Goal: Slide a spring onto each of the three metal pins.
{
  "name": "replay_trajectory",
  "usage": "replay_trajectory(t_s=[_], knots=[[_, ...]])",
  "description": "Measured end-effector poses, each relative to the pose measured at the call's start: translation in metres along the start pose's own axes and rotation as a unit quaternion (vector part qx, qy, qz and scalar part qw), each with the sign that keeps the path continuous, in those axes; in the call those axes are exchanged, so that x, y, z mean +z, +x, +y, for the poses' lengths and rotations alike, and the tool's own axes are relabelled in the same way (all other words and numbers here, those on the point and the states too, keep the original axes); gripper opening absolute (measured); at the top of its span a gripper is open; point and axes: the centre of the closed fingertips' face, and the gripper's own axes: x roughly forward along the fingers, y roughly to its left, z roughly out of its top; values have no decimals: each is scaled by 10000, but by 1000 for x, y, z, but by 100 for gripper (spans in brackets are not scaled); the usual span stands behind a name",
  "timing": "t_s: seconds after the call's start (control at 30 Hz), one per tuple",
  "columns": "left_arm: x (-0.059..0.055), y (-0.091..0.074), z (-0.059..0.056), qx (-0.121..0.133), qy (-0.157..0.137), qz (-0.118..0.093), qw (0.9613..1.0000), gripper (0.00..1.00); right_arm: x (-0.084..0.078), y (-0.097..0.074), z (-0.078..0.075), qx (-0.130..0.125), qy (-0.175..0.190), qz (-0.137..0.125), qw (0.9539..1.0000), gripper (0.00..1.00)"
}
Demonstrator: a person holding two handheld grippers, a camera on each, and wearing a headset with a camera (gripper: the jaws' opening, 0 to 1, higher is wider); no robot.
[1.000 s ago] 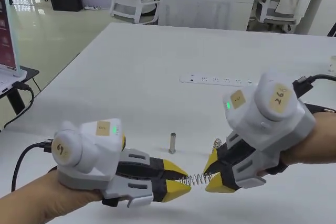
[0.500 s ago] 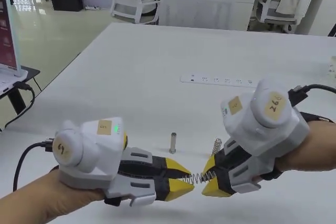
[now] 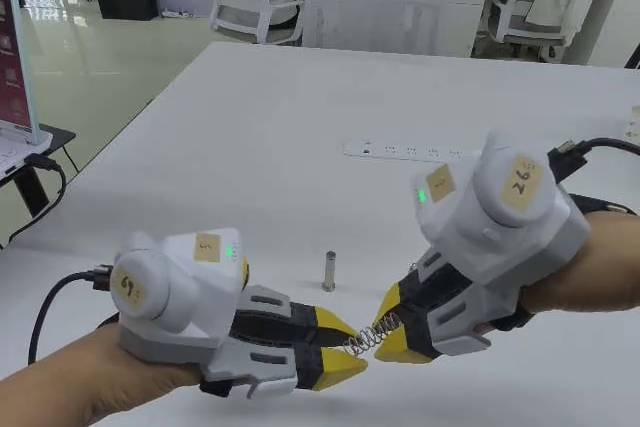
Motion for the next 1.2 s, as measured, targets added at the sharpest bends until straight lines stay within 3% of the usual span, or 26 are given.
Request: replay_trajectory(t_s=[0.27, 0.8, 1.2], knots=[[-2, 1, 0, -13, 20, 27, 10000, 3, 10, 1, 3, 55, -77, -66, 9999, 9], [-4, 3, -1, -44, -72, 42, 10000, 3, 14, 4, 5, 188, -200, 104, 9996, 9], [-3, 2, 3, 36, -206, -32, 9998, 15, 11, 1, -1, 133, -246, 262, 9993, 9]])
